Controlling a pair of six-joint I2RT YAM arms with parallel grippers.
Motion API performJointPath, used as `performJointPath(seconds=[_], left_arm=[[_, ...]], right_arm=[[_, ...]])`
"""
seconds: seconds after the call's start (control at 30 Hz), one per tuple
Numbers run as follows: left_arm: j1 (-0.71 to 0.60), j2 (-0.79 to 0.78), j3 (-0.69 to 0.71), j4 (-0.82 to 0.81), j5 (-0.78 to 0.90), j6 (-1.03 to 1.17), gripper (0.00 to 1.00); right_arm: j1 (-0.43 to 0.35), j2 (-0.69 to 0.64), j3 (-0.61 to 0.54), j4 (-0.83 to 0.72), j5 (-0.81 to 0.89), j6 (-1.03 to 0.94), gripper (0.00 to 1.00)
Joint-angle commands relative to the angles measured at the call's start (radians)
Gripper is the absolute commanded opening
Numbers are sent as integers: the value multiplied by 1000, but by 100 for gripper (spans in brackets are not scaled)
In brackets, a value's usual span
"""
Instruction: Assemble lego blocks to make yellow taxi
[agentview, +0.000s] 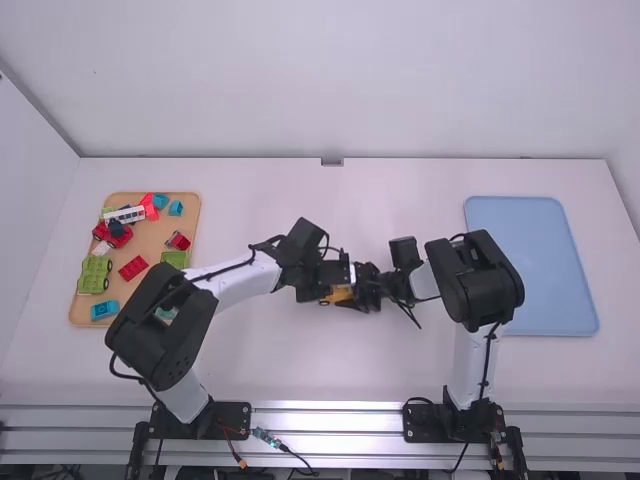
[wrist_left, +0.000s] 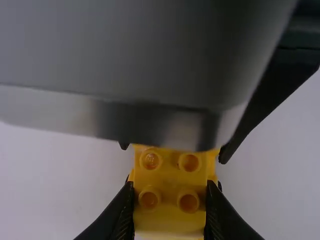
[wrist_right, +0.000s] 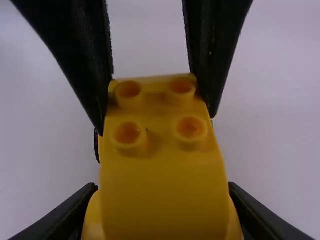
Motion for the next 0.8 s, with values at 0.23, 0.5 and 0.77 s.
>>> performJointPath(seconds=[0.23,0.5,0.77], left_arm=[[19,70,1,-27,-66,-20,2],[19,72,-2,-34,-30,25,1],[27,58,-1,63,-30,-74,32]], right_arm=[[20,12,-35,-34,-18,-108,40],[20,12,6,-86,-22,-62,40],[20,12,21,-128,-23,-98,40]])
